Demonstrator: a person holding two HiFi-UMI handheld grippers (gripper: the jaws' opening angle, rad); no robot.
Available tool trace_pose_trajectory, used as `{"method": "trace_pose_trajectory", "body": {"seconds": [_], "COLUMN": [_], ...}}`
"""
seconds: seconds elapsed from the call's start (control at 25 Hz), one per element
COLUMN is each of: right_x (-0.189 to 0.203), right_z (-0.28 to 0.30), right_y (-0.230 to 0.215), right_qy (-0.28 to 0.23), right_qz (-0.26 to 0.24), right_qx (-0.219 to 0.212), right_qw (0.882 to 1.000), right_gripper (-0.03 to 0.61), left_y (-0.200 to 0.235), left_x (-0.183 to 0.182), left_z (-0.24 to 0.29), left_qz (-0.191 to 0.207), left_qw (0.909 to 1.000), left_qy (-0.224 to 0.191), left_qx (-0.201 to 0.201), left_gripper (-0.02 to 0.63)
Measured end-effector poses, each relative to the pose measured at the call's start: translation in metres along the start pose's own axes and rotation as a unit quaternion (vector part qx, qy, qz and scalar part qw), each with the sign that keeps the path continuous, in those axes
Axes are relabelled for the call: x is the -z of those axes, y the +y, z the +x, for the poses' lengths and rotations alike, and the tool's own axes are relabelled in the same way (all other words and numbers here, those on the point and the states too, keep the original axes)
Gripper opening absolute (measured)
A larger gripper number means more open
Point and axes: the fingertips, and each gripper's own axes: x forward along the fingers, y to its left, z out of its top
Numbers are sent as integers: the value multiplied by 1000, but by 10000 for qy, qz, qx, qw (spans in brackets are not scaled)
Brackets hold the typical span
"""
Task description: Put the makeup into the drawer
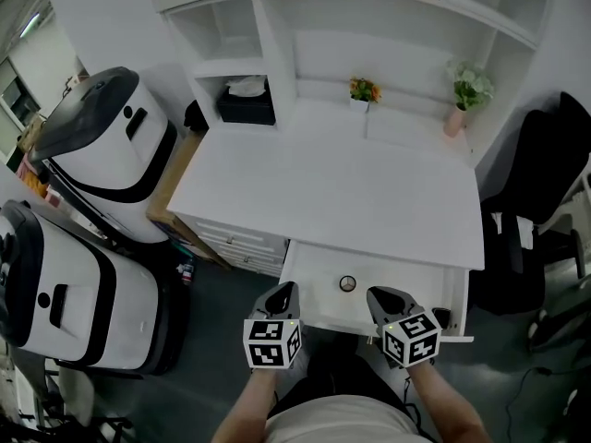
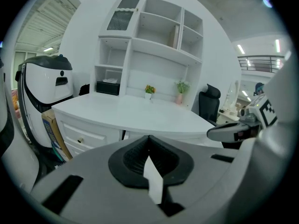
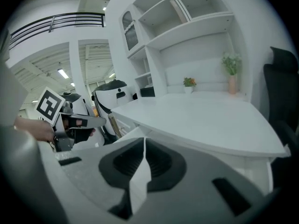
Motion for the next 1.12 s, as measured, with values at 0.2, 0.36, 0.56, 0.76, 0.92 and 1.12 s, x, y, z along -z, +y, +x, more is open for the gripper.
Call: {"method": "trace_pose_trajectory", "body": {"seconds": [0.2,0.36,0.56,0.76,0.92,1.12], "right_x": [1,0,-1,-3,-4,-5], "right_z": [-19,-33,-47,-56,-61,-64], "right_y": [-2,-3,-3,-4,-4,0], "right_qy": [-128,-296,-463,-577,-629,-643], "right_qz": [191,304,358,525,591,617], "right_qx": [195,302,497,578,600,609], "right_qw": [9995,9986,9970,9953,9945,9942], "right_gripper": [3,3,3,2,3,2], "left_y": [-6,-9,-14,-15,-15,-13], "left_x": [-1,-2,1,3,5,5], "left_z": [-2,-2,-4,-7,-10,-15], "left_qz": [85,154,210,223,230,224], "left_qw": [9999,9997,9994,9994,9994,9994], "left_qy": [4,-2,20,25,19,4], "left_qx": [121,197,262,278,271,261], "left_gripper": [0,0,0,0,0,0]}}
